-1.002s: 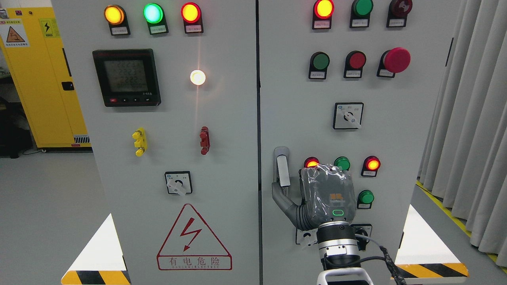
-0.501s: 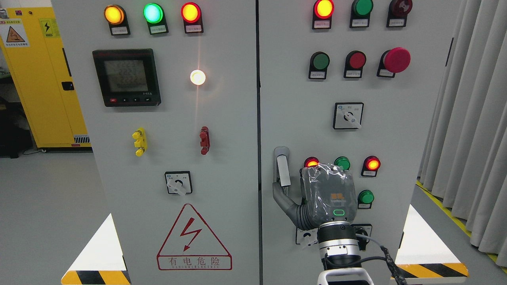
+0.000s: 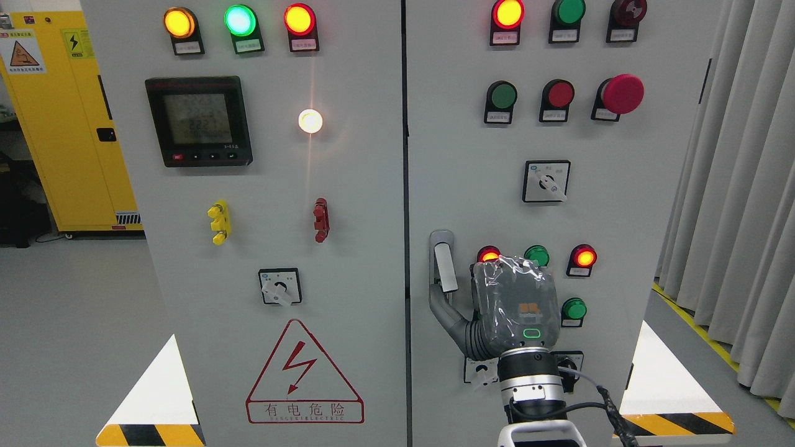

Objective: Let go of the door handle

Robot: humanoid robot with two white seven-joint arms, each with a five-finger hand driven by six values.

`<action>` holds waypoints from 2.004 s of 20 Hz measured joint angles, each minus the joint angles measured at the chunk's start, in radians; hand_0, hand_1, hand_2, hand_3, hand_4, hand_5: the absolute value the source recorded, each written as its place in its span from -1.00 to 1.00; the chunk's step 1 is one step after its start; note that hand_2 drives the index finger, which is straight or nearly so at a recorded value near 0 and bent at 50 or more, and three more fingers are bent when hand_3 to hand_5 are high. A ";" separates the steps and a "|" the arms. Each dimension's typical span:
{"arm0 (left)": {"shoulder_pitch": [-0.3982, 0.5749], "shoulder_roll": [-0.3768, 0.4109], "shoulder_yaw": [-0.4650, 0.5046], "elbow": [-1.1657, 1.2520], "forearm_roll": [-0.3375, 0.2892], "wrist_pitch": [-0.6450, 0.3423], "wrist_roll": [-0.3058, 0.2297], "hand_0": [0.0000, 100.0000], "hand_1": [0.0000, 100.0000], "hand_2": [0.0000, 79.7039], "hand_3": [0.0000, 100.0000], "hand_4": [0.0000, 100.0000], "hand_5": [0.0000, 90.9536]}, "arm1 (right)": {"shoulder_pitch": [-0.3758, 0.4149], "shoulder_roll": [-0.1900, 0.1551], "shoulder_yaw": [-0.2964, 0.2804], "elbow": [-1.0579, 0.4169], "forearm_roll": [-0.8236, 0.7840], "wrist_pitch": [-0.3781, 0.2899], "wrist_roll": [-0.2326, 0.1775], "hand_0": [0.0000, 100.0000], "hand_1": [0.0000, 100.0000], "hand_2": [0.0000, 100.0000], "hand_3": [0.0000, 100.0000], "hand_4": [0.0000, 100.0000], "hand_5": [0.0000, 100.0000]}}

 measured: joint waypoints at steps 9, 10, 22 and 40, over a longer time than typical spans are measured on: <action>0.000 0.000 0.000 0.000 0.000 0.000 0.000 -0.76 0.11 -1.00 -1.00 -1.00 -1.00 | 0.003 0.000 -0.001 -0.007 0.000 0.010 -0.003 0.10 -0.44 0.96 1.00 1.00 1.00; 0.000 0.000 0.000 0.000 0.000 0.000 0.000 -0.76 0.11 -1.00 -1.00 -1.00 -1.00 | 0.004 -0.001 -0.001 -0.007 0.000 0.010 -0.003 0.12 -0.41 0.96 1.00 1.00 1.00; 0.000 0.000 0.000 0.000 0.000 0.000 0.000 -0.76 0.11 -1.00 -1.00 -1.00 -1.00 | 0.007 -0.002 -0.001 -0.017 -0.001 0.009 -0.008 0.25 -0.35 0.95 1.00 1.00 1.00; 0.000 0.000 0.000 0.000 0.000 0.000 0.000 -0.76 0.11 -1.00 -1.00 -1.00 -1.00 | 0.014 -0.004 -0.006 -0.035 -0.003 0.008 -0.002 0.23 -0.37 0.95 1.00 1.00 1.00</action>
